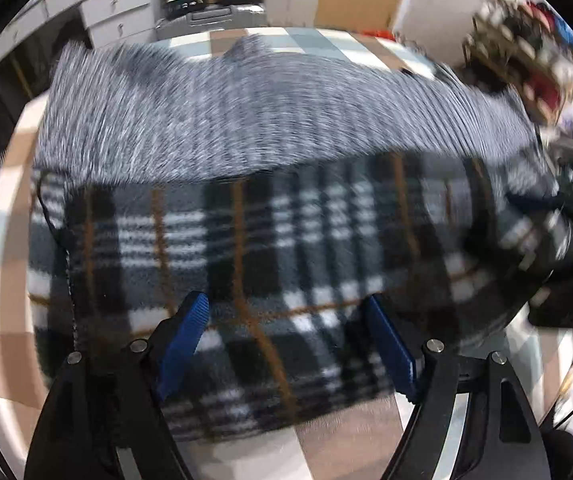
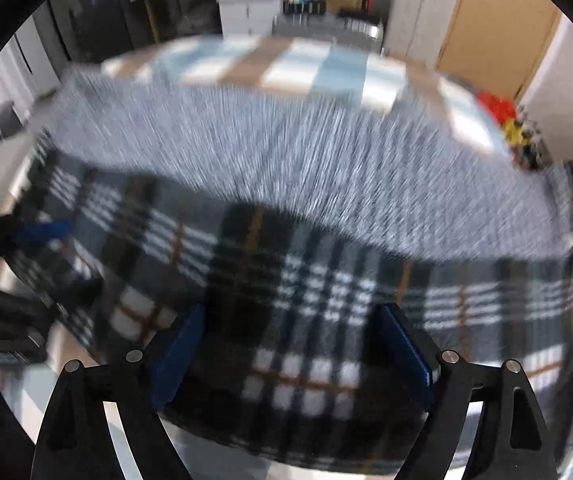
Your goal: Fold large clothes
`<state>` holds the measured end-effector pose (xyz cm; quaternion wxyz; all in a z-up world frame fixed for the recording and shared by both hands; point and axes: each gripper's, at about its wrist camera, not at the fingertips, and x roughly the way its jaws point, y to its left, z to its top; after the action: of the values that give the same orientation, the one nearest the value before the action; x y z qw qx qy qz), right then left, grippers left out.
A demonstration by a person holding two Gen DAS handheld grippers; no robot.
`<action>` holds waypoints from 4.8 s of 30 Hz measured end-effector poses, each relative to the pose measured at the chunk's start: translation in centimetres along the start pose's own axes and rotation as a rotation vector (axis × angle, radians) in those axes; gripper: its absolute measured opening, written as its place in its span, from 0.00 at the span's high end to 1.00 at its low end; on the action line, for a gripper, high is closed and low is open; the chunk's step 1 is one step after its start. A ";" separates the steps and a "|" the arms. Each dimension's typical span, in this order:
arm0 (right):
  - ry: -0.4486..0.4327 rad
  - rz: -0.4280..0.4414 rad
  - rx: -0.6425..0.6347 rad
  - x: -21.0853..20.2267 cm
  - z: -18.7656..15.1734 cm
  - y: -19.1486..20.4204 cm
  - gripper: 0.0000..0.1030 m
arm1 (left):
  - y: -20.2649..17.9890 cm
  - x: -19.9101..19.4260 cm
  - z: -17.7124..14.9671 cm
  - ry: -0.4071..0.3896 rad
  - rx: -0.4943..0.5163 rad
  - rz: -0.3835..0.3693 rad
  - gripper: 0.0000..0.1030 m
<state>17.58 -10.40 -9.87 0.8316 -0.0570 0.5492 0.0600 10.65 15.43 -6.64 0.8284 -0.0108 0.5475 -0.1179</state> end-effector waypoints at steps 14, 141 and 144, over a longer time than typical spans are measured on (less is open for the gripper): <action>-0.117 0.040 0.080 -5.2 -1.0 -4.8 0.10 | 0.2 -0.8 -2.0 -0.085 0.054 0.030 0.24; -0.430 0.346 0.797 -6.5 -15.9 -15.2 0.82 | 8.0 -2.4 -4.8 0.107 -0.412 -0.333 0.81; -0.392 0.358 0.781 -7.1 -17.0 -14.9 0.82 | 8.5 -3.4 -6.1 0.115 -0.406 -0.348 0.81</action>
<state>1.85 -28.06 -9.52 0.8553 0.3680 0.3647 0.0010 5.43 25.11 -7.23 0.7442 -0.2638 0.5959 -0.1468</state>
